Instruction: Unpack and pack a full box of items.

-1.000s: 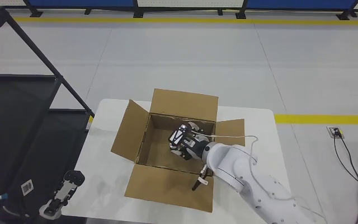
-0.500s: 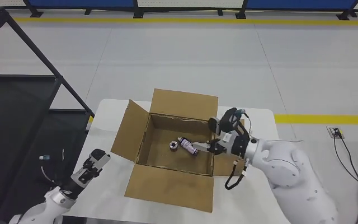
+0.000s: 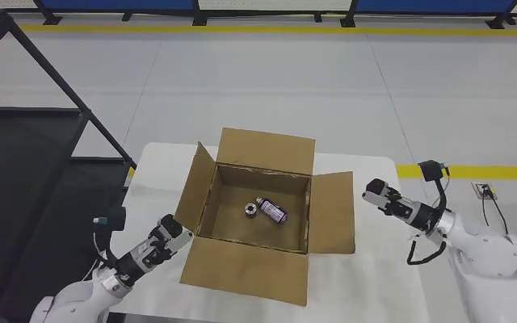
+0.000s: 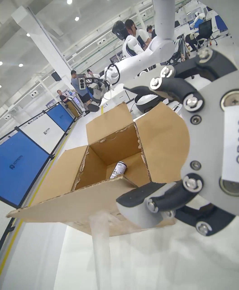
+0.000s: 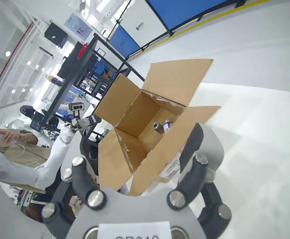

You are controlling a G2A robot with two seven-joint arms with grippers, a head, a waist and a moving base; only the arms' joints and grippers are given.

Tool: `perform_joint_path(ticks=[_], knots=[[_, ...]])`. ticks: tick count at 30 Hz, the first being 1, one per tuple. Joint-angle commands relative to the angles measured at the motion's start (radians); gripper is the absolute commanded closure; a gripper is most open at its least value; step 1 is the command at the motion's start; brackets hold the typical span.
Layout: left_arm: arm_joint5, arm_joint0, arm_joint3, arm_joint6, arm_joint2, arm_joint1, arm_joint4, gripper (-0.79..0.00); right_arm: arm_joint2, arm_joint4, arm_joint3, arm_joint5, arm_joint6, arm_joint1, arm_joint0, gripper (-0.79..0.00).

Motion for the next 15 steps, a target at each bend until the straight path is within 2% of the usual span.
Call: perform_joint_path(ticks=[1,6,12,15], knots=[[0.008,-0.003,-0.01,-0.01,0.016,0.001,0.018,-0.785,-0.006,0.016,0.049,0.035,0.072,0.006,0.028,-0.785],[0.009,-0.01,-0.031,-0.009,0.064,0.002,0.059,-0.785,-0.07,0.042,0.181,0.062,0.214,0.015,0.127,-0.785],[0.046,-0.055,-0.027,-0.032,0.121,0.004,0.103,-0.785,-0.15,0.127,0.272,-0.001,0.285,0.011,0.209,-0.785],[0.066,-0.083,-0.018,-0.055,0.151,0.005,0.119,-0.785,-0.201,0.182,0.264,-0.008,0.278,0.009,0.23,-0.785]])
